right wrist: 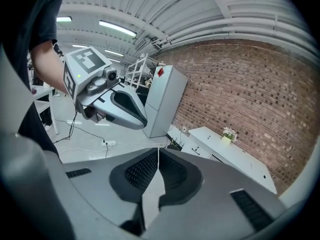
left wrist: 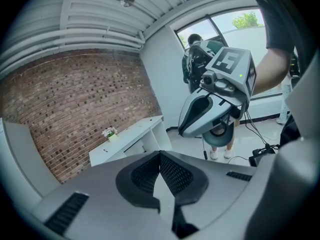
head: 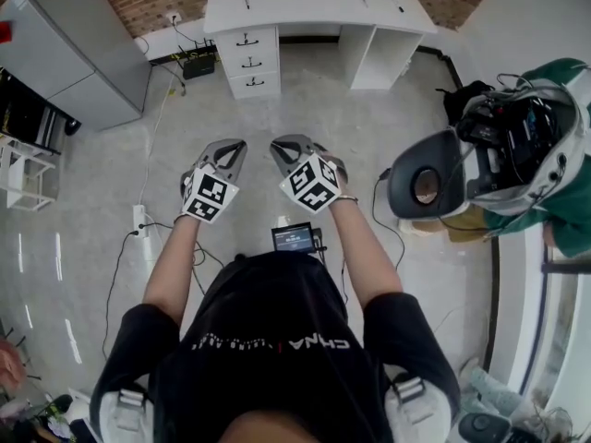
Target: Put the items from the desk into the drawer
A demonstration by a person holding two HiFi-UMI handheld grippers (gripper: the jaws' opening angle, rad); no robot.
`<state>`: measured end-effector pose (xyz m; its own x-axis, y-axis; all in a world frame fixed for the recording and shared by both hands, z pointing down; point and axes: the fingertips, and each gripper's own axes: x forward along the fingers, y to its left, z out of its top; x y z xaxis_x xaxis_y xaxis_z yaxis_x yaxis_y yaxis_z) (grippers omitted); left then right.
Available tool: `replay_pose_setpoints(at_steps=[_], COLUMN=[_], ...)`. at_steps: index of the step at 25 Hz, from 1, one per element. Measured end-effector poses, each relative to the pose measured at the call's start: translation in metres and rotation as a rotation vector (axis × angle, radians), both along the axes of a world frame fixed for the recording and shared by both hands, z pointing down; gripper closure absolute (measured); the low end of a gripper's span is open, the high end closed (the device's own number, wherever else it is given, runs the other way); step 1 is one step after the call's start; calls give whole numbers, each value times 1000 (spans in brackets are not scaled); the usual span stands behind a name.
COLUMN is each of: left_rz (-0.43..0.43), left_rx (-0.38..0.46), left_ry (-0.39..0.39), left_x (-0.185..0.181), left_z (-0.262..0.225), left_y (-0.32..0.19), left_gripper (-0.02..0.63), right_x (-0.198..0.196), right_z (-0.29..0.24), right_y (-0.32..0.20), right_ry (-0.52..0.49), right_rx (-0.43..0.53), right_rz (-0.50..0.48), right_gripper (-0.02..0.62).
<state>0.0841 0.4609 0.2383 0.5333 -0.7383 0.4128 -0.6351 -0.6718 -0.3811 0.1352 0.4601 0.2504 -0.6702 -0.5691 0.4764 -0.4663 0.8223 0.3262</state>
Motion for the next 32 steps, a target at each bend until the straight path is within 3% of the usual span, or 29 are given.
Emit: replay_pose_setpoints(at_steps=[10,20,32], left_rz=[-64,-51,70], left_rx=[-15,-57,-89], left_ry=[31,31,33], left_x=[34,28,-33], left_z=[10,36,41], left_y=[-40,-96,-253], left_gripper=[595,595,595], right_x=[34,36,-22], right_z=[21,36,43], right_y=[-42,-99,-244], right_ry=[-56,-81,-27], right_rx=[-72,-102,-149], right_rz=[-20,6,73], right_gripper=[578,578,578])
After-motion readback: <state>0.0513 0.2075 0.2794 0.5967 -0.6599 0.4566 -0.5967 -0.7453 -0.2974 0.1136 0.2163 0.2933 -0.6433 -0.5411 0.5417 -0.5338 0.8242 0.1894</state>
